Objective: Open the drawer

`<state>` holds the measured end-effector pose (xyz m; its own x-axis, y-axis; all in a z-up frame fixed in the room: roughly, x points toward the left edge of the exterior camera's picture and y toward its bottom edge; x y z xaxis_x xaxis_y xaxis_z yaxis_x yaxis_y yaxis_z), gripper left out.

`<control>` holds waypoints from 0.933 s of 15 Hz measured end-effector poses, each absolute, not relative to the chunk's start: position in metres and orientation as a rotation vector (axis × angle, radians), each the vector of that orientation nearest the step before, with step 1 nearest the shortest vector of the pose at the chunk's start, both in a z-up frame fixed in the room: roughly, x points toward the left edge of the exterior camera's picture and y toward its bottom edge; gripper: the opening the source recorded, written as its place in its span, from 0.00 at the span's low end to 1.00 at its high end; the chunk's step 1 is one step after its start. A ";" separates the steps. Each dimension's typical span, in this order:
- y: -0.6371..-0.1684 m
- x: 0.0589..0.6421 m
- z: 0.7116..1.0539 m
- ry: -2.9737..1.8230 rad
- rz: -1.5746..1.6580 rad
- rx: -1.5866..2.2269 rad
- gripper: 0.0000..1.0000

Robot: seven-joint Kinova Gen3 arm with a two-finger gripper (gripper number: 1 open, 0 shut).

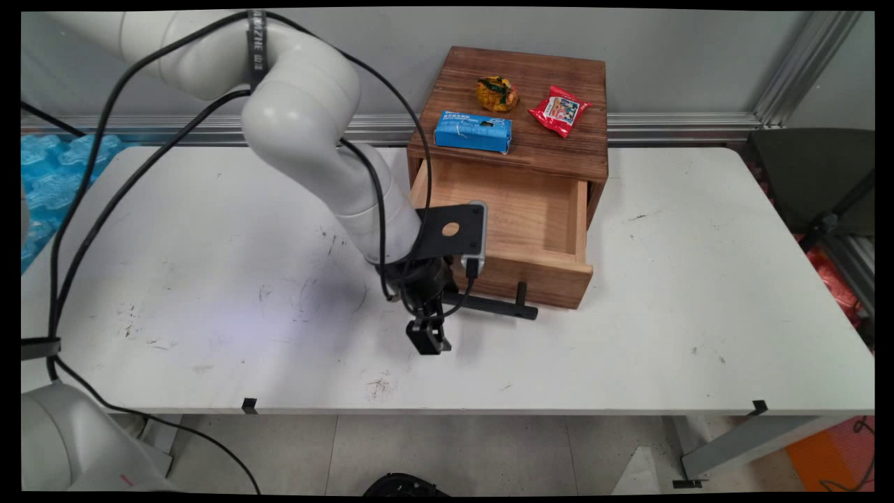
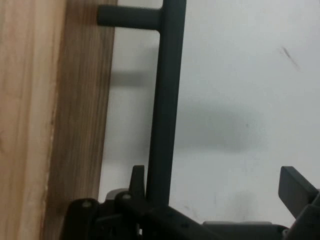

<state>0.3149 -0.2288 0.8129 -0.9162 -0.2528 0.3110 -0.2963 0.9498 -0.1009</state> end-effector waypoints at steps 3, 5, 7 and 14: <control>-0.217 0.315 0.812 -2.812 0.207 0.408 1.00; -0.209 0.314 0.812 -2.815 0.204 0.409 1.00; -0.203 0.313 0.811 -2.815 0.200 0.412 1.00; -0.182 0.308 0.812 -2.815 0.183 0.416 1.00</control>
<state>0.3082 -0.1817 0.8116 -0.9165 -0.2634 0.3010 -0.3002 0.9503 -0.0823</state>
